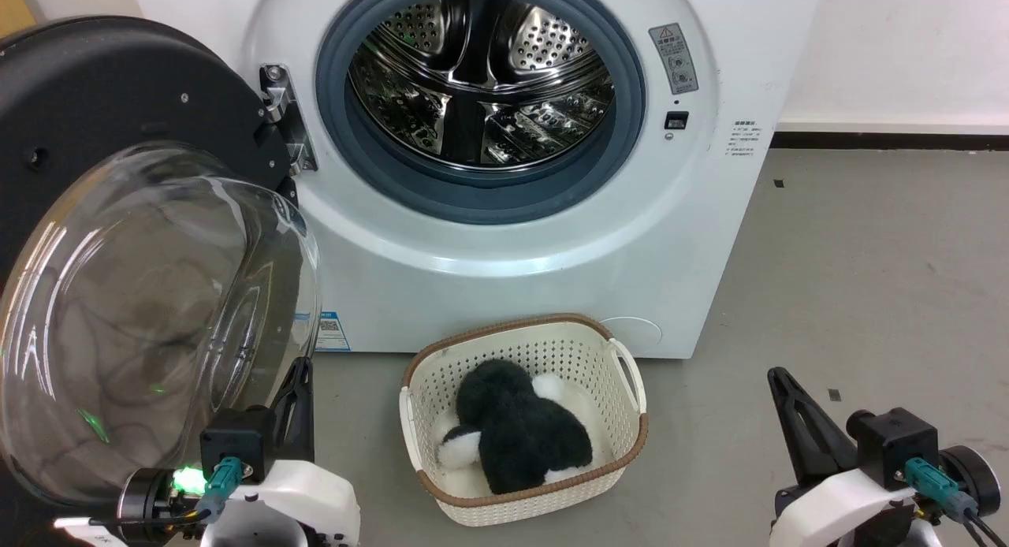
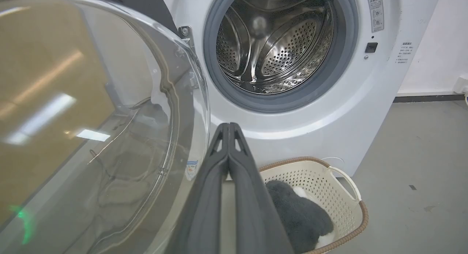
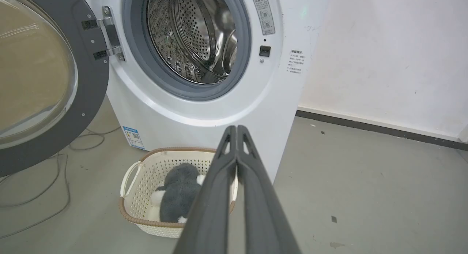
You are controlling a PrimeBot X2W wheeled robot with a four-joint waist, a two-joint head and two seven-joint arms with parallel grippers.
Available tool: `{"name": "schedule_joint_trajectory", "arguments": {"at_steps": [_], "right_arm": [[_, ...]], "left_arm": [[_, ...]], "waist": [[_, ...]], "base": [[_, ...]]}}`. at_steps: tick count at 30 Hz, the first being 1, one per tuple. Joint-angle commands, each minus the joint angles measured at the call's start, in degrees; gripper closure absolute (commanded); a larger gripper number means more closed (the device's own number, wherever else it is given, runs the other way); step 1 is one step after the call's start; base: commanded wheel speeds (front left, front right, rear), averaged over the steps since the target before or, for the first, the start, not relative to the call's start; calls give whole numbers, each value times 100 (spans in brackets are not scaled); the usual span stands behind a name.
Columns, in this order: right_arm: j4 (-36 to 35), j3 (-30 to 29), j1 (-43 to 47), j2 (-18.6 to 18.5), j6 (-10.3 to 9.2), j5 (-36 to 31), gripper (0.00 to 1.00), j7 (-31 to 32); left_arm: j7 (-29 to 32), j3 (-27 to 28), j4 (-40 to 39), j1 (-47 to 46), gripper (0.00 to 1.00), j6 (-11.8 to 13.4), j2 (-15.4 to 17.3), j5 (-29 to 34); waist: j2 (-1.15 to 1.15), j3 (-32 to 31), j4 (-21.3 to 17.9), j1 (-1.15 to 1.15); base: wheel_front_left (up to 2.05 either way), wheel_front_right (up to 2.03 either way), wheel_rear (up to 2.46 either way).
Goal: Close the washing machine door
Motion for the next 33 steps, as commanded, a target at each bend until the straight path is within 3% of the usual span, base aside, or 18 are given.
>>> {"name": "schedule_joint_trajectory", "arguments": {"at_steps": [1,3,4,12,13,14,15,16,33], "right_arm": [[-24,-12,-36,29,-3,-44,100,8],[-24,-12,-36,29,-3,-44,100,8],[1,0,0,0,1,2,0,0],[27,-51,-10,1,1,62,0,-92],[28,-57,-11,1,1,70,0,-104],[28,-57,-11,1,1,70,0,-104],[28,-63,-11,1,1,79,0,-116],[28,-69,-12,2,1,87,0,-128],[26,-194,-39,6,0,240,0,-355]], "left_arm": [[2,10,-24,83,100,-30,-2,18],[2,10,-24,83,100,-30,-2,18],[0,-1,1,-1,0,2,0,0],[-93,-50,20,-12,0,112,0,-17],[-105,-57,22,-13,35,126,0,-18],[-105,-57,22,-13,35,126,0,-18],[-117,-64,23,-16,91,140,0,-18],[-129,-71,23,-18,100,154,0,-18],[-356,-136,-341,-335,100,309,120,-17]], "waist": [[0,0,0,0],[0,0,0,0],[0,0,0,0],[0,8,2,0],[0,9,3,0],[0,9,3,0],[0,10,3,0],[0,11,4,0],[0,49,198,0]], "base": [[0,0,0],[0,0,0],[0,0,0],[0,0,0],[0,0,0],[0,0,0],[0,0,0],[0,0,0],[0,0,0]]}}
